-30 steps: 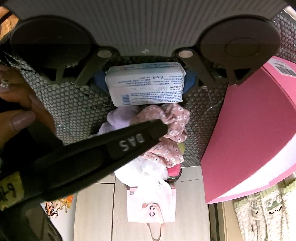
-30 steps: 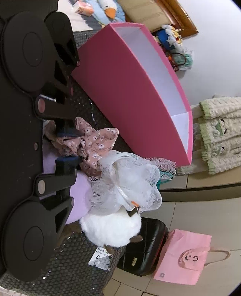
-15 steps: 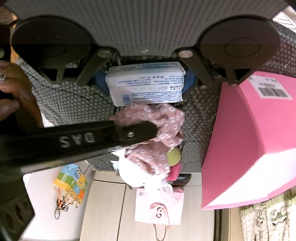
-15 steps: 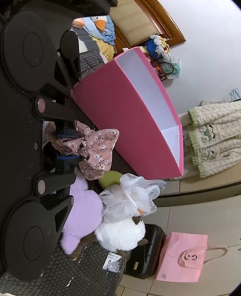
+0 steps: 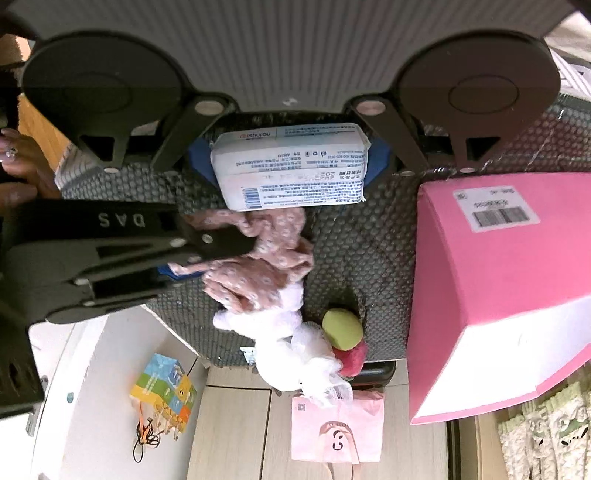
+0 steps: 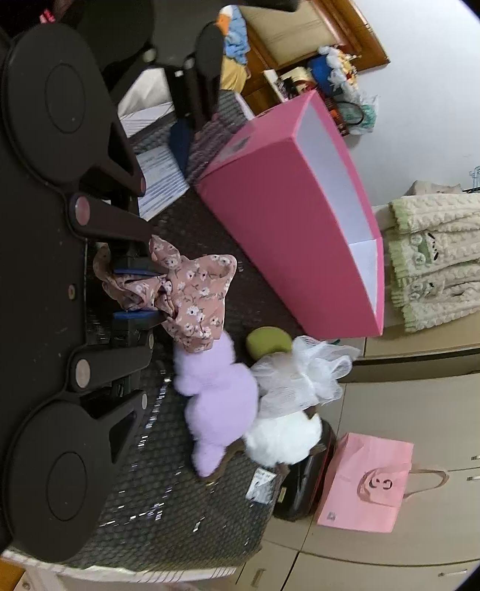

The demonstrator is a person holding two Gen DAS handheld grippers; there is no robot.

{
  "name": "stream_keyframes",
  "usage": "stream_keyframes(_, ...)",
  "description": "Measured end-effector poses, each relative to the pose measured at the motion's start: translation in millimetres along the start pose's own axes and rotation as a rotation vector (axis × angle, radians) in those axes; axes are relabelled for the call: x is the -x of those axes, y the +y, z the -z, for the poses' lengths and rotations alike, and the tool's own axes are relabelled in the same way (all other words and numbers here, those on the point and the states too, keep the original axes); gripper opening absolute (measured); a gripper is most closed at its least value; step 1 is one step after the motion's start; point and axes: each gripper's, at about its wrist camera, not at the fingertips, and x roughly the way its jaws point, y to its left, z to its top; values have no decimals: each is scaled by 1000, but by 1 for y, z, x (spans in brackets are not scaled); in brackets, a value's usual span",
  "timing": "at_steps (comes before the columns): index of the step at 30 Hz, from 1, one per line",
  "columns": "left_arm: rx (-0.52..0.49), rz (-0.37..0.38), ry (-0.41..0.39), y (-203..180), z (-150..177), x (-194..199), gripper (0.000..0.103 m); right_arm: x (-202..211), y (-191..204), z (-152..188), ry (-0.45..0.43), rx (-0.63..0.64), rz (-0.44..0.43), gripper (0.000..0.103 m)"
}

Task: Organize soft objects
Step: 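Grasp the white pack with the left tool while the right tool grasps the floral cloth, then carry both items into the pink box and open both tools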

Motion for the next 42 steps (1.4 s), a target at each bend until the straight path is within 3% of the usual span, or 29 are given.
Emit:
stream_keyframes(8, 8, -5, 25, 12, 9, 19, 80, 17, 18, 15, 15, 15, 66, 21)
stream_keyframes(14, -23, 47, 57, 23, 4, 42, 80, 28, 40, 10, 38, 42, 71, 21)
stream_keyframes(26, -36, 45, 123, 58, 0, 81, 80, 35, 92, -22, 110, 100, -82, 22)
stream_keyframes(34, -34, 51, 63, 88, -23, 110, 80, 36, 117, -56, 62, 138, -125, 22)
stream_keyframes(42, -33, 22, -28, 119, -72, 104, 80, 8, 112, -111, -28, 136, -124, 22)
